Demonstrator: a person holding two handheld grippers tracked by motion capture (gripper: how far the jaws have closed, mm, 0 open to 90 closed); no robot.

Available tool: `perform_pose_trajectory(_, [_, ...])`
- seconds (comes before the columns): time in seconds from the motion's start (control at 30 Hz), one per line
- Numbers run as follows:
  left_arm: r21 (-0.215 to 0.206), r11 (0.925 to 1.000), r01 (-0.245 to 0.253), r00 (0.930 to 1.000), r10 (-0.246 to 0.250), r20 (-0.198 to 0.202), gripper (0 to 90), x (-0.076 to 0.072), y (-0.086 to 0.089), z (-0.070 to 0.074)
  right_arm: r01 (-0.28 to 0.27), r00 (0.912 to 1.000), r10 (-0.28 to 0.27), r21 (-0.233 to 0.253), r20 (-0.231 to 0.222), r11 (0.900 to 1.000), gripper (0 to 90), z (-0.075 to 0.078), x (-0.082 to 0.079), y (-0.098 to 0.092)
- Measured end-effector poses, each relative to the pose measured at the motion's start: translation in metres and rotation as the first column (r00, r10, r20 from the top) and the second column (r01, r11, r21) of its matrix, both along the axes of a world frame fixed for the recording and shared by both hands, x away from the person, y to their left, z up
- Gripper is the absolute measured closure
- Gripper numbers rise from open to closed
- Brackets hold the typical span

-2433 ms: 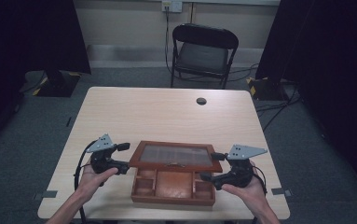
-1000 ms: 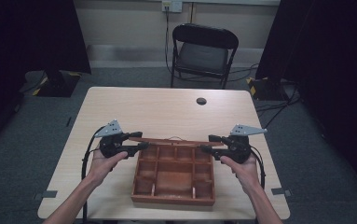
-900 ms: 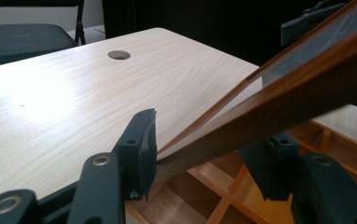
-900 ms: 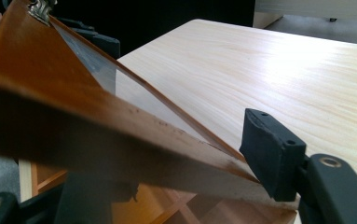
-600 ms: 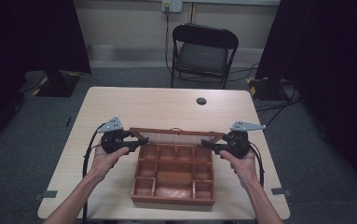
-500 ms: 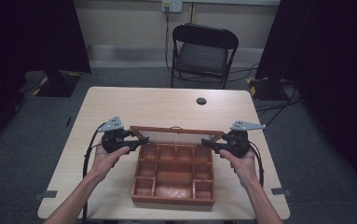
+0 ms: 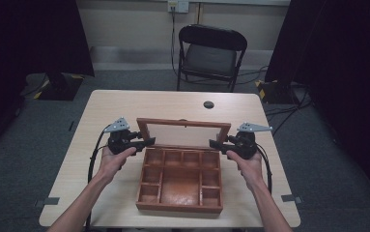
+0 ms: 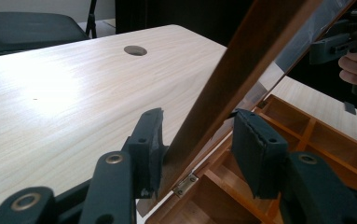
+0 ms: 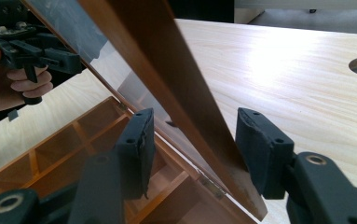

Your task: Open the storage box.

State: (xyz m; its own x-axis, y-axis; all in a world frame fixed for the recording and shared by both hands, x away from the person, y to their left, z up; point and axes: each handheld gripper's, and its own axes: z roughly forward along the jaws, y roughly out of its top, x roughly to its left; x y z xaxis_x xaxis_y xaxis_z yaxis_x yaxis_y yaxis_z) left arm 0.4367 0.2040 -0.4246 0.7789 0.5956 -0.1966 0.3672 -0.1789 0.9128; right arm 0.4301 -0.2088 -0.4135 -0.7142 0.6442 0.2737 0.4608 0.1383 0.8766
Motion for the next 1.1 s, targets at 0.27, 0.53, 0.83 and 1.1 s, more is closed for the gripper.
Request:
perform_pose_trajectory(0.27, [0.005,0.9999,-0.013,0.9999,0.013,-0.007,55.8,0.006,0.0,-0.004,0.019,0.9997,-0.019,0.002,-0.014,1.0,49.3,-0.006,0.006,0.0])
perform_pose_trajectory(0.53, [-0.002,0.9999,-0.014,0.9995,0.014,-0.029,57.6,0.013,0.001,-0.007,0.035,0.9992,-0.035,0.002,-0.019,0.999,50.7,-0.012,0.011,0.0])
perform_pose_trajectory(0.83, [0.0,0.9999,-0.016,0.9984,0.016,-0.053,58.4,0.021,0.0,-0.015,0.056,0.9983,-0.055,0.009,-0.018,0.998,54.4,-0.016,0.017,0.0])
perform_pose_trajectory(1.1, [0.009,0.9994,-0.035,0.997,0.035,-0.069,61.3,0.029,0.0,-0.019,0.083,0.9965,-0.083,0.018,-0.013,0.996,56.5,-0.021,0.025,0.0])
